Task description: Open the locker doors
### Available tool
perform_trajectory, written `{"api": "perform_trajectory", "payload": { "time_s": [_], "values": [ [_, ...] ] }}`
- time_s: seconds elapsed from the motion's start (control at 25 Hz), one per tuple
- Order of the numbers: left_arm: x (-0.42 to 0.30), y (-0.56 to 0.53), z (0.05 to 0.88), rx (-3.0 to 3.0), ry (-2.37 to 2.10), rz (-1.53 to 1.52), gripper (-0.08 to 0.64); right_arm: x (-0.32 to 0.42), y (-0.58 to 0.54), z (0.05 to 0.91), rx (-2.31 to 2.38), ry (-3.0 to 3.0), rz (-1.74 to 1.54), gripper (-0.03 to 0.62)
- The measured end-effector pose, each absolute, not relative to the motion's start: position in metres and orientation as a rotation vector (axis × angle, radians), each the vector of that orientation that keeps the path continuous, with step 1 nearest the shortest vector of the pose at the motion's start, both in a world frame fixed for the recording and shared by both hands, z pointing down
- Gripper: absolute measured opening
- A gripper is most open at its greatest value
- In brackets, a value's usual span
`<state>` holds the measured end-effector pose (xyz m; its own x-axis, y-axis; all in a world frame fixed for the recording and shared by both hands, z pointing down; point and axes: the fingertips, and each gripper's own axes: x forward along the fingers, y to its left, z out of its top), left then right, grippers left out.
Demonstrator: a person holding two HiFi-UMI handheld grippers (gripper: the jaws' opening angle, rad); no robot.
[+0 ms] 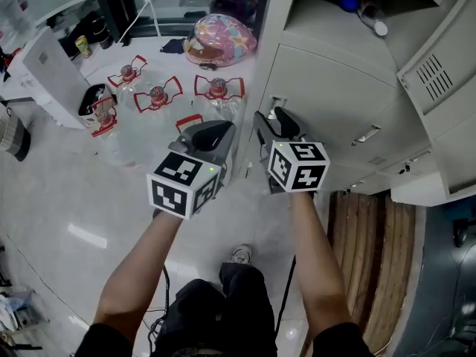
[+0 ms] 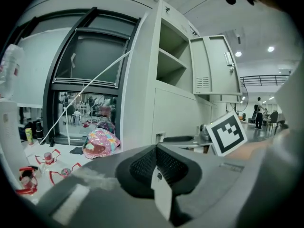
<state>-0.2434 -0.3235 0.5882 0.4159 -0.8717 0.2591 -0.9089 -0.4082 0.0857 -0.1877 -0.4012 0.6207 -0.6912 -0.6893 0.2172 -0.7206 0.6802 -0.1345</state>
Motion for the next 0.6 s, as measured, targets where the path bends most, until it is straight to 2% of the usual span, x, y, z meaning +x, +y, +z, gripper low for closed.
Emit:
{"api": "perform_trajectory", "payload": {
  "time_s": [0.6],
  "values": [
    [-0.255,-0.325,0.617,2.433,-1.586,0.271,0.003,-0.200,-0.425,0.635,1.140,-2.740,0.312,0.201]
  ]
}}
